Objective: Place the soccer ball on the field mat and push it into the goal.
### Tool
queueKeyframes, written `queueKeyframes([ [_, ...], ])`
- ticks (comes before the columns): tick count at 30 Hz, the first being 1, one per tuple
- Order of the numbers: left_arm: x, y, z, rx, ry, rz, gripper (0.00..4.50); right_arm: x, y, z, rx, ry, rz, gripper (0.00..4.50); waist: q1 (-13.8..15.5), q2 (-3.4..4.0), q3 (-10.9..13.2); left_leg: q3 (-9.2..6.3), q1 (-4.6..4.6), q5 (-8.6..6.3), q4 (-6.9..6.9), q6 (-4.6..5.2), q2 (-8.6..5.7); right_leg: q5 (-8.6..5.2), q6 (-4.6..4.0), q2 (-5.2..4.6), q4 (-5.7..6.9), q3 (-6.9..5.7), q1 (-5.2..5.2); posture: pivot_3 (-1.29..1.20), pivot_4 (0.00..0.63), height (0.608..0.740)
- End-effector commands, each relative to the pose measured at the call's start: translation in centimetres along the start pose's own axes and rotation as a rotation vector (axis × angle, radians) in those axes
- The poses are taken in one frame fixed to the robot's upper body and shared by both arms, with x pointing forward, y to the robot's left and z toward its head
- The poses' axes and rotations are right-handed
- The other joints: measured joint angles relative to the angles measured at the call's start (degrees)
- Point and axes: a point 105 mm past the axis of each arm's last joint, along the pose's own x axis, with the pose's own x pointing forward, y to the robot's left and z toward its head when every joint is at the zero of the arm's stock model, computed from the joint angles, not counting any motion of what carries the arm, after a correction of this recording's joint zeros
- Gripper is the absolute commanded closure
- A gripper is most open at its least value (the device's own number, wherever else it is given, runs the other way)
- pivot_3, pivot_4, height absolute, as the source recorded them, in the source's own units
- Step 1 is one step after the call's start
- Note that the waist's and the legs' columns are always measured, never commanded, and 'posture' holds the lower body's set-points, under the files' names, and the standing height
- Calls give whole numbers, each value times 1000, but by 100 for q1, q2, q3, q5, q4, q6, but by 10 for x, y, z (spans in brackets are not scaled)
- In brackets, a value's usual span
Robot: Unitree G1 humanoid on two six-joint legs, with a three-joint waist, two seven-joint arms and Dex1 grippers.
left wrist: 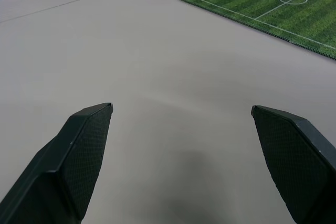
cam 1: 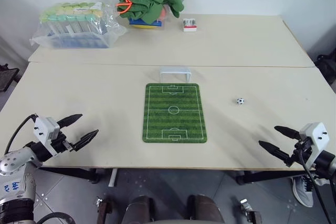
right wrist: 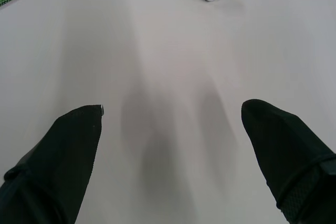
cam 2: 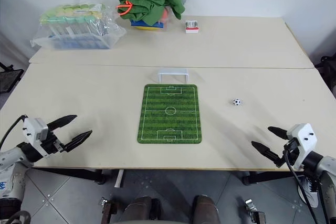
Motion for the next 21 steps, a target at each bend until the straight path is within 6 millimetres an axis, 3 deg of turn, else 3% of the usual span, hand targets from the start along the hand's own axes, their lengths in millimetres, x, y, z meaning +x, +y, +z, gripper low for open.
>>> queueKeyframes([
  [1,-2,4,7,38,6,4,0,-6,-7,8,-20,-18,-30,49,-1,0,0,0,0,0,0,0,0,0,0,0,0,0,0,0,150,740],
  [12,9,5,17,-28,-32,38,0,-6,-12,20,-32,-3,-61,49,1,0,0,-1,0,0,0,0,0,0,0,0,0,0,0,0,150,740],
  [16,17,-2,32,-83,-129,-23,0,8,-12,41,-69,4,-41,49,-7,1,0,1,0,0,2,0,2,0,0,0,2,4,0,0,150,740],
  [21,30,-17,48,-30,-232,-136,0,33,-11,68,-90,-40,19,49,-8,1,1,2,1,0,4,-1,1,0,0,3,3,2,0,0,150,740],
])
